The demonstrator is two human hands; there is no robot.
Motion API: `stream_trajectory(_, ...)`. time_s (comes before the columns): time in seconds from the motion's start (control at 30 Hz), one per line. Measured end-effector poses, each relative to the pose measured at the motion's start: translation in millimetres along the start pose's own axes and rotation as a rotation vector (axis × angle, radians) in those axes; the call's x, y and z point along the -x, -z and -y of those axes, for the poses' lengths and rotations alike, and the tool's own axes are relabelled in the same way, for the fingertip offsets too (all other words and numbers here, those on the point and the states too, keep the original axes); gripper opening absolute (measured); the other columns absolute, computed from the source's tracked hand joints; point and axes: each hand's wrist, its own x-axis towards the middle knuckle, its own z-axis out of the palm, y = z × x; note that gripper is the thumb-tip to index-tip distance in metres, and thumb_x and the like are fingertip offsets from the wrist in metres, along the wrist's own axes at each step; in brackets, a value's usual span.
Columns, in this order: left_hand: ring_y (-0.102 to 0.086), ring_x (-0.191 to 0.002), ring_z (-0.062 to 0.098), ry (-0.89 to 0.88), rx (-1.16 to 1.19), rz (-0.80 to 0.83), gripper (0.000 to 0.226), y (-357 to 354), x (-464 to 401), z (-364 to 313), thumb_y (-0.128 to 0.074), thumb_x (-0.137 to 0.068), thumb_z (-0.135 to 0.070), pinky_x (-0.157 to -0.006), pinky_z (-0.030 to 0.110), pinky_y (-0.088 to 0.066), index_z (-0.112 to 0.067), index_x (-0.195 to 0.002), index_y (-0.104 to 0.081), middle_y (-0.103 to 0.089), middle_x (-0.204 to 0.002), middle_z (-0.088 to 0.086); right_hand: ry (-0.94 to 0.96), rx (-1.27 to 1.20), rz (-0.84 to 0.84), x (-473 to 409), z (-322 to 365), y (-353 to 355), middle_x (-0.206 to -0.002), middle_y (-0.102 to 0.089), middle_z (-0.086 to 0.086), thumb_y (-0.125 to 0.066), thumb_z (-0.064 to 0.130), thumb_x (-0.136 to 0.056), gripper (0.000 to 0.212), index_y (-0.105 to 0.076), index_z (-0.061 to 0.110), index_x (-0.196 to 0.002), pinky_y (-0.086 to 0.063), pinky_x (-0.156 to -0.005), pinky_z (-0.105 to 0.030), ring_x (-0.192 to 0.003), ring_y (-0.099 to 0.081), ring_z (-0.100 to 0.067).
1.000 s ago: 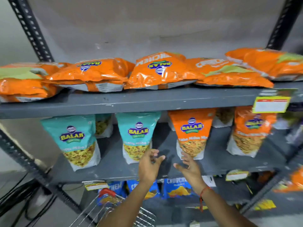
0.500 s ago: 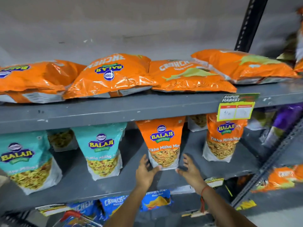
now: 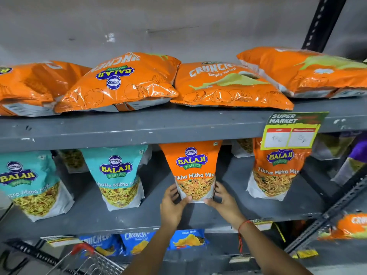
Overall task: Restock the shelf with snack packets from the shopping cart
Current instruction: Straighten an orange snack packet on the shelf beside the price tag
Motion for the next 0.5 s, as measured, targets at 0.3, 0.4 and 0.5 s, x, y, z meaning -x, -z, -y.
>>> stream_trajectory(0.3,-0.065,-0.071,-0.007,-0.108,-0.136,0.016,0.031,-40.6,55.1,-15.5,-0.082,-0.068,-0.03,-0.072,0.031,-0.055,-0.037,-0.087,-0.059,-0.069,-0.084,-0.011,-0.027,-0.05,-0.205,79.6,-11.0,44.7,-0.135,-0.051,-0.006,-0.073,0.018,-0.08,0.066,-0.041,0.025,-0.137,-0.043,-0.094,-0.031,-0.117,-0.049,-0.016)
stream_trajectory(0.4,-0.065,-0.069,-0.008,-0.127,-0.144,0.12,0.033,-76.8,72.7,-24.2,-0.082,-0.068,-0.028,-0.069,0.022,-0.053,-0.029,-0.094,-0.06,-0.068,-0.086,-0.005,-0.047,-0.034,-0.305,103.8,-17.0,79.5,-0.134,-0.052,-0.006,-0.069,0.016,-0.083,0.059,-0.044,0.022,-0.137,-0.044,-0.093,-0.034,-0.116,-0.052,-0.022)
stream_trajectory(0.5,-0.064,-0.068,-0.009,-0.126,-0.145,0.238,0.037,-116.5,84.8,-27.4,-0.082,-0.069,-0.025,-0.071,0.019,-0.053,-0.031,-0.097,-0.059,-0.066,-0.089,0.0,-0.081,-0.001,-0.37,115.0,-23.7,118.4,-0.14,-0.049,-0.007,-0.066,0.014,-0.086,0.058,-0.041,0.019,-0.138,-0.044,-0.1,-0.037,-0.124,-0.05,-0.028)
